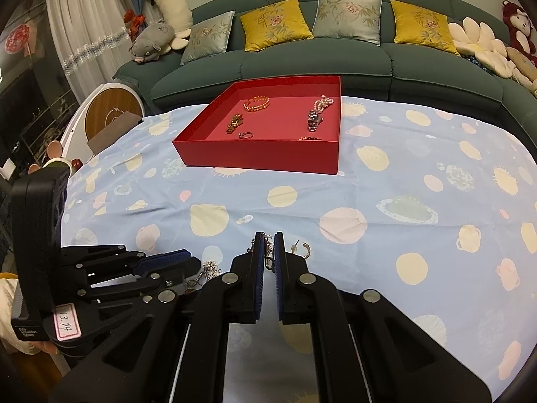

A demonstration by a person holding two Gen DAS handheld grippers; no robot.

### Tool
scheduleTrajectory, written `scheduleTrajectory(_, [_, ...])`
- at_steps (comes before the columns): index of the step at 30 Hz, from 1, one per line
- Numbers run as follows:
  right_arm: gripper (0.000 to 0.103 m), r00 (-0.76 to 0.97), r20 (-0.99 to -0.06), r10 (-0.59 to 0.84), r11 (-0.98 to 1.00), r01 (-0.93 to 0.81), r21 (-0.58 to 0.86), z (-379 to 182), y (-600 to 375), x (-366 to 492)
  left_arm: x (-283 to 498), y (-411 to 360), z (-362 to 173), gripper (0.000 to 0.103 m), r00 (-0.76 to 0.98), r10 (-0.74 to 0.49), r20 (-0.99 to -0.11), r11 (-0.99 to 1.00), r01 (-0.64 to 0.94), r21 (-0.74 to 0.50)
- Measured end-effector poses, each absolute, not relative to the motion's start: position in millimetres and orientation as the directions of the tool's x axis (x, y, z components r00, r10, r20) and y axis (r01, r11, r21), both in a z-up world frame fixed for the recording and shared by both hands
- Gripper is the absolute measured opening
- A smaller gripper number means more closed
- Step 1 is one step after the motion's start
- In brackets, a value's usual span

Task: Organize jewelry
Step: 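Grasp the other gold chain with the left tool, then carry both gold chains into the red box and open both tools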

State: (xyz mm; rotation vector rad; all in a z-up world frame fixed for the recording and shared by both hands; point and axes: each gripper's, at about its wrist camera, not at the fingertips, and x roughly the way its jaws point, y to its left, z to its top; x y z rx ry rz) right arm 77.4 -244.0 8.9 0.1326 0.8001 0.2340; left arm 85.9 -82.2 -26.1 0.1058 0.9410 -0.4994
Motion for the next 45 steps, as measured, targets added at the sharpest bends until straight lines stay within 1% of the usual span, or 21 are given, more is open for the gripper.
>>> scheduleTrajectory(5, [0.005,0.672,-0.695,0.257,0.966,-0.157,0.206,8.7,-243.1,77.3,87.6,-91.8,-36.0,0.037,0.489,-0.343,-0.802,0.875,0.476,-0.084])
scheduleTrajectory(7, [0.005,0.672,-0.695,0.255,0.966,-0.152,0.208,8.3,-244.2,77.6,86.3,-94.5,-38.0,0.029,0.509,-0.334,-0.794,0.874,0.482,-0.059])
scheduleTrajectory(9, [0.005,0.672,-0.696,0.253,0.967,-0.148,0.209,8.0,-245.6,78.0,84.7,-96.4,-38.7,0.011,0.514,-0.337,-0.789,0.867,0.497,-0.046])
scheduleTrajectory(12, [0.005,0.675,-0.694,0.251,0.967,-0.144,0.211,8.3,-248.2,77.7,84.1,-96.6,-37.2,0.008,0.514,-0.344,-0.786,0.863,0.503,-0.048])
scheduleTrajectory(13, [0.005,0.676,-0.693,0.251,0.967,-0.143,0.211,8.6,-248.9,77.7,83.8,-96.4,-36.3,0.002,0.518,-0.344,-0.784,0.863,0.504,-0.046])
scheduleTrajectory(15, [0.005,0.679,-0.691,0.25,0.967,-0.14,0.212,9.6,-250.4,77.5,84.0,-95.1,-33.2,0.001,0.508,-0.36,-0.782,0.856,0.513,-0.061])
scheduleTrajectory(22, [0.005,0.689,-0.68,0.25,0.967,-0.136,0.217,14.9,-255.1,76.9,82.3,-82.2,-7.7,0.001,0.509,-0.418,-0.752,0.85,0.51,-0.127])
scheduleTrajectory(31, [0.005,0.708,-0.658,0.256,0.965,-0.143,0.221,26.4,-253.3,78.7,93.4,-56.9,42.4,0.001,0.577,-0.467,-0.669,0.86,0.473,-0.192])
scheduleTrajectory(39, [0.005,0.759,-0.594,0.265,0.96,-0.151,0.235,58.4,-252.4,88.5,110.6,-34.4,86.6,0.001,0.653,-0.475,-0.591,0.874,0.426,-0.232])
scheduleTrajectory(45, [0.005,0.794,-0.545,0.269,0.957,-0.154,0.248,80.9,-250.3,98.2,117.0,-21.7,104.0,0.001,0.657,-0.509,-0.555,0.859,0.425,-0.284])
